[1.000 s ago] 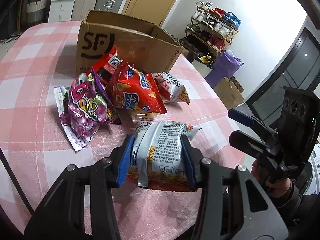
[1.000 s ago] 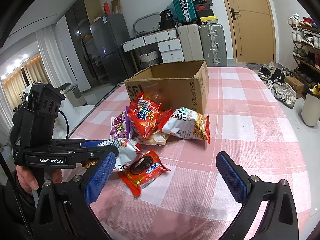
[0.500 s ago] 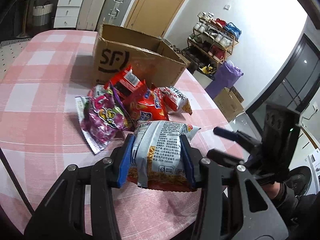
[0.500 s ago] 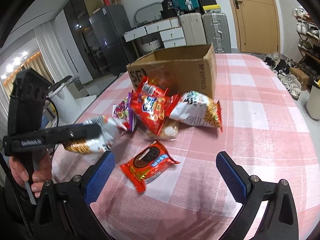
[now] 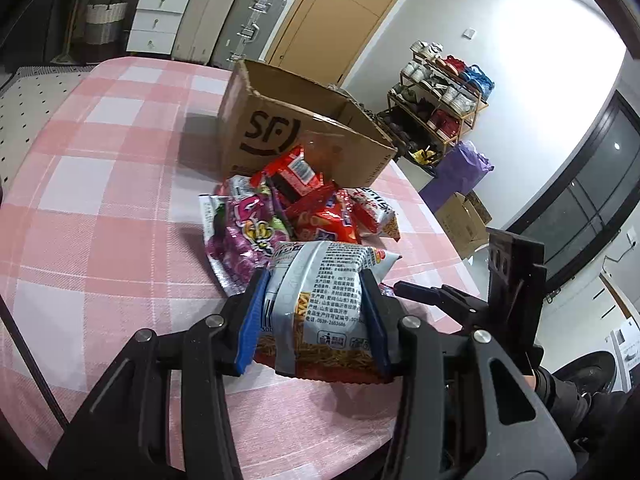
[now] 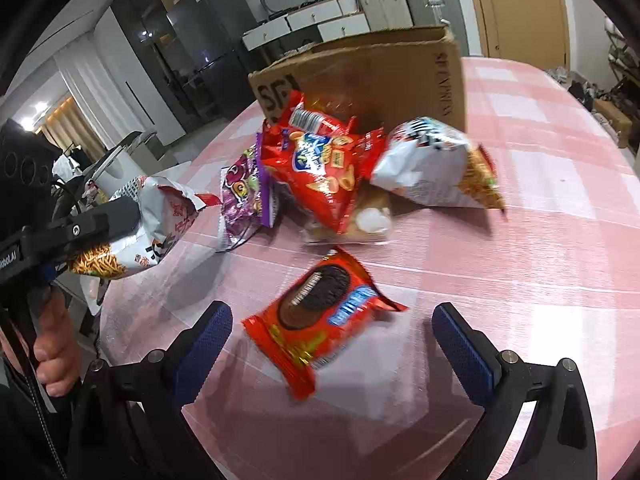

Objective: Organize snacks
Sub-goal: 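Grasp the red Oreo pack with the right gripper while left holds chip bag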

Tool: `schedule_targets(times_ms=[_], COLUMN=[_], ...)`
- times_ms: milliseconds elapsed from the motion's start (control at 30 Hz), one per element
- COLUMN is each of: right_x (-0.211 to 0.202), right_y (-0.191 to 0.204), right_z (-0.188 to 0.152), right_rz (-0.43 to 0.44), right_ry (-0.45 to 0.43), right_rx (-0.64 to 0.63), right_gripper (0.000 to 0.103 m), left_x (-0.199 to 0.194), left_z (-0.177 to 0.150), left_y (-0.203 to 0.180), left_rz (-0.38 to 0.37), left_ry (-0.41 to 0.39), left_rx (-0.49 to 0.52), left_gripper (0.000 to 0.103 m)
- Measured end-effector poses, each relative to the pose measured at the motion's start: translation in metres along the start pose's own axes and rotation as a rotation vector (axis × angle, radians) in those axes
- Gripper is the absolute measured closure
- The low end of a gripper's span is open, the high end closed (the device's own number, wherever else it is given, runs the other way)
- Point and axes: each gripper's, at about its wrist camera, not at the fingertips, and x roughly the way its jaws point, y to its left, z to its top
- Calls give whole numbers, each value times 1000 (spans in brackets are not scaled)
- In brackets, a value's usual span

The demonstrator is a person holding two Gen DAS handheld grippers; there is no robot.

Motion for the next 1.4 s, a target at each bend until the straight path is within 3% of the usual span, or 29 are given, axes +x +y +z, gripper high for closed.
schedule_targets(times_ms=[167, 300, 400, 533, 1067, 1267, 1400], right_x=[12, 18, 23, 28, 17, 3, -6], right_y=[7, 16, 25, 43, 27, 11, 8], right_z=[5, 6, 6, 4, 2, 1, 4], right_rz=[-22, -73, -100, -125, -38, 85, 120], right_ry=[14, 15, 22, 38, 9, -9, -37], right_rx=[-29, -84, -136, -209, -141, -42, -16], right_gripper=[5, 30, 38, 56, 60, 60, 60], left_x=[-6, -5, -5, -7, -14, -14, -13], left_z=[-2, -5, -6, -7, -9, -8, -7], left_y=[12, 19, 23, 26, 25, 23, 19], left_rz=[5, 7, 7, 11, 21, 23, 29], left_ry=[-4, -1, -2, -4, -13, -12, -11], left_rx=[-23, -40, -49, -57, -51, -48, -44], left_gripper=[62, 62, 62, 62, 62, 62, 62])
